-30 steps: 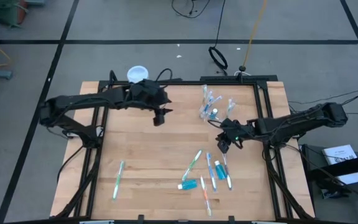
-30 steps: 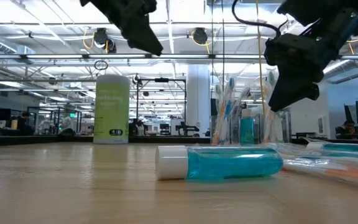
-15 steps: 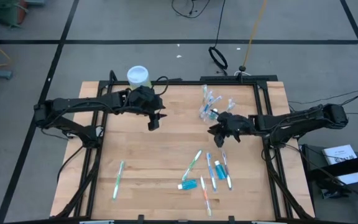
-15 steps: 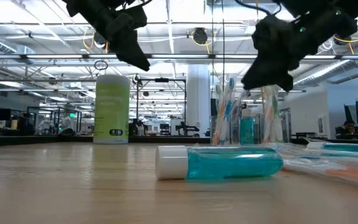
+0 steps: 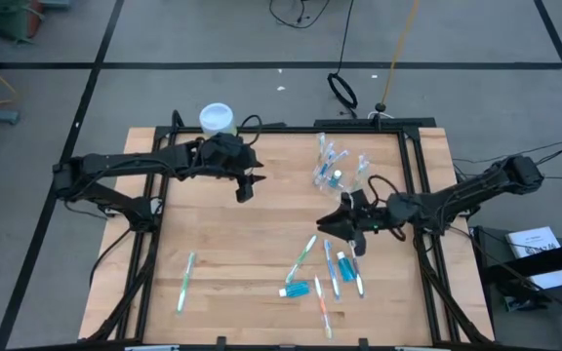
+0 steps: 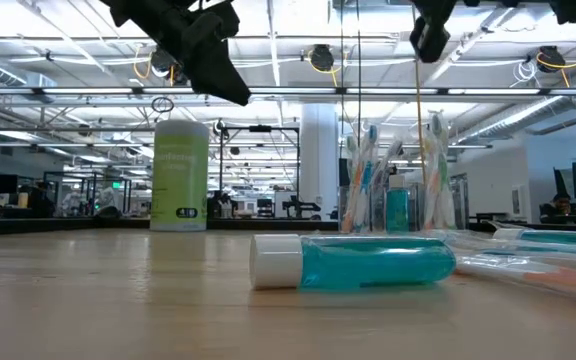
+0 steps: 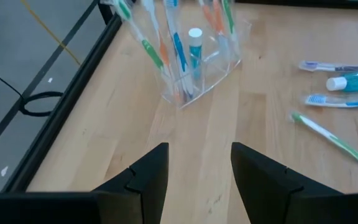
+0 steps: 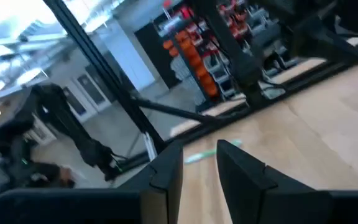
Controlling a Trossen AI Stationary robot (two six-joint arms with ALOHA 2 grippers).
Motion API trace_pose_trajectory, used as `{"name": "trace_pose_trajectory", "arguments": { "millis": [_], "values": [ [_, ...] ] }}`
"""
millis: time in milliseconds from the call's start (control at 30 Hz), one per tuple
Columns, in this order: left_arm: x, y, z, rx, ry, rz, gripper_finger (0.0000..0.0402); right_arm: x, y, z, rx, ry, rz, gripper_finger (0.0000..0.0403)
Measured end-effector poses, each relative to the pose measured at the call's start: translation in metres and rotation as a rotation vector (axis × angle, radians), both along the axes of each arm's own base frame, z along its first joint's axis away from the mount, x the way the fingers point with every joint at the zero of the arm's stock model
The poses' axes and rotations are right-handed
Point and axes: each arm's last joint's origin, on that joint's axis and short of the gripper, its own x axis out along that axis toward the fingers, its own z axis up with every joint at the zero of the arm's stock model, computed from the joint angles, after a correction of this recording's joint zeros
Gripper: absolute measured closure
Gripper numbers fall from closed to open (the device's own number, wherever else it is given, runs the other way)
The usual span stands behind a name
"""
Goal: Pick & Place toothbrushing station
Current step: Put the violet toothbrush into the transparent organizer
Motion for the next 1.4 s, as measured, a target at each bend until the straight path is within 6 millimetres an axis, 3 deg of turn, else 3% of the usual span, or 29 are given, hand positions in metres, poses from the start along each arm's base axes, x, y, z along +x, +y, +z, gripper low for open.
{"name": "trace_pose_trajectory", "arguments": {
  "millis": [267, 433, 567, 700, 933, 1033, 1167, 1400],
  "values": [
    [-0.004, -0.001, 0.004, 0.009, -0.007, 0.005, 0.0224, -0.004, -0.004, -0.024, -0.066, 0.255, 0.141, 0.0314],
    [-0.004, -0.001, 0.003, 0.006, 0.006, 0.005, 0.0225, -0.006, -0.005, -0.029, -0.011, 0.33, 0.14, 0.0314],
    [-0.004, -0.001, 0.002, 0.01, 0.015, 0.001, 0.0225, -0.011, 0.001, -0.03, -0.191, 0.328, 0.135, 0.0314],
    [-0.006, -0.001, 0.0, 0.003, 0.039, 0.001, 0.0225, -0.015, -0.002, -0.038, -0.069, 0.427, -0.105, 0.0314],
    [-0.006, 0.0, 0.0, 0.013, 0.037, 0.021, 0.0224, -0.032, 0.008, -0.047, 0.092, 0.608, -0.065, 0.0335],
    [-0.005, 0.0, 0.001, 0.012, 0.031, 0.028, 0.0224, -0.045, 0.015, -0.06, 0.194, 0.796, -0.045, 0.0354],
    [-0.005, 0.0, 0.001, 0.013, 0.029, 0.029, 0.0224, -0.061, 0.02, -0.081, 0.294, 1.055, -0.187, 0.0369],
    [-0.005, 0.0, 0.001, 0.014, 0.025, 0.029, 0.0224, -0.056, 0.029, -0.106, 0.243, 1.189, -0.251, 0.0349]
  ]
}}
